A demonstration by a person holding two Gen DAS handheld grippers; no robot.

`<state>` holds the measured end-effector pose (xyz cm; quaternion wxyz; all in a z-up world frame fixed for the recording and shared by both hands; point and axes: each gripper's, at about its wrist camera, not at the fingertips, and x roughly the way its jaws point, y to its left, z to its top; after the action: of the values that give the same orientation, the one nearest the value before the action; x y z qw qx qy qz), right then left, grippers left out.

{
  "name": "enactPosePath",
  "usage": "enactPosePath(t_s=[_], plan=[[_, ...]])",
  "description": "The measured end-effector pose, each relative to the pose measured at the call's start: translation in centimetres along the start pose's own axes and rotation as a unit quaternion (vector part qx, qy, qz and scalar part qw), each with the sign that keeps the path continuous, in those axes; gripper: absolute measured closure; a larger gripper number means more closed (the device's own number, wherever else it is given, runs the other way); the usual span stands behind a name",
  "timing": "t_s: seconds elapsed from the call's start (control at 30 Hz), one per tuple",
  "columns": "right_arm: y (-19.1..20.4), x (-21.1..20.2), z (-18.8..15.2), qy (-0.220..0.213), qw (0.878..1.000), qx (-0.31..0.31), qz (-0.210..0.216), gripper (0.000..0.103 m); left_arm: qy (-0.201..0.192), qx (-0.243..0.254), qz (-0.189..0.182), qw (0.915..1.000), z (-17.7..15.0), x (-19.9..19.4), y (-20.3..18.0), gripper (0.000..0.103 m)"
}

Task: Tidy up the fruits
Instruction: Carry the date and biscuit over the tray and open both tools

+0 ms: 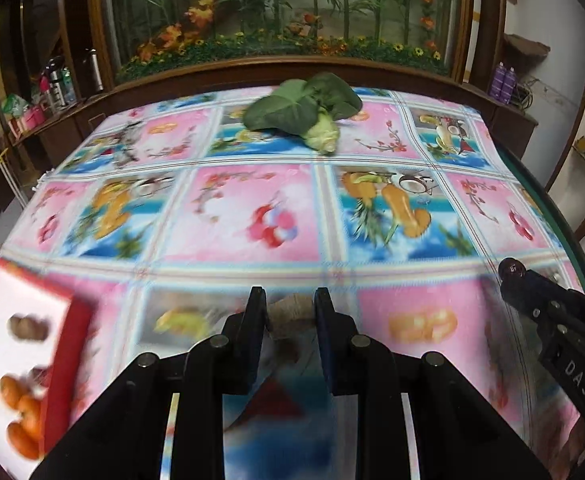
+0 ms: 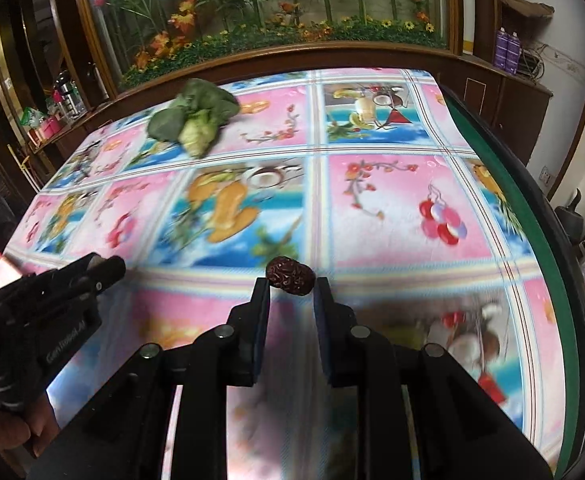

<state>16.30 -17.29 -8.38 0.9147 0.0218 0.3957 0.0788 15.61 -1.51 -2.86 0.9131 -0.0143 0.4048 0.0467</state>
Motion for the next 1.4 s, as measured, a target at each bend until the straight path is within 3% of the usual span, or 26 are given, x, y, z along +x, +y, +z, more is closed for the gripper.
enactPosePath(t_s=[0.57, 1.4], plan=[[6.8, -8.2, -5.5, -0.041, 0.998, -0.034, 0.022, 0.079, -0.046, -0.049, 0.021, 0.9975, -5.7, -9.8, 6.6, 0.080], [17.1, -10.6, -6.4, -0.062, 0.986, -0.124, 0.097, 0.079, -0.072, -0.122, 0.085, 0.9863, -8.5, -13.7, 16.0, 0.080]])
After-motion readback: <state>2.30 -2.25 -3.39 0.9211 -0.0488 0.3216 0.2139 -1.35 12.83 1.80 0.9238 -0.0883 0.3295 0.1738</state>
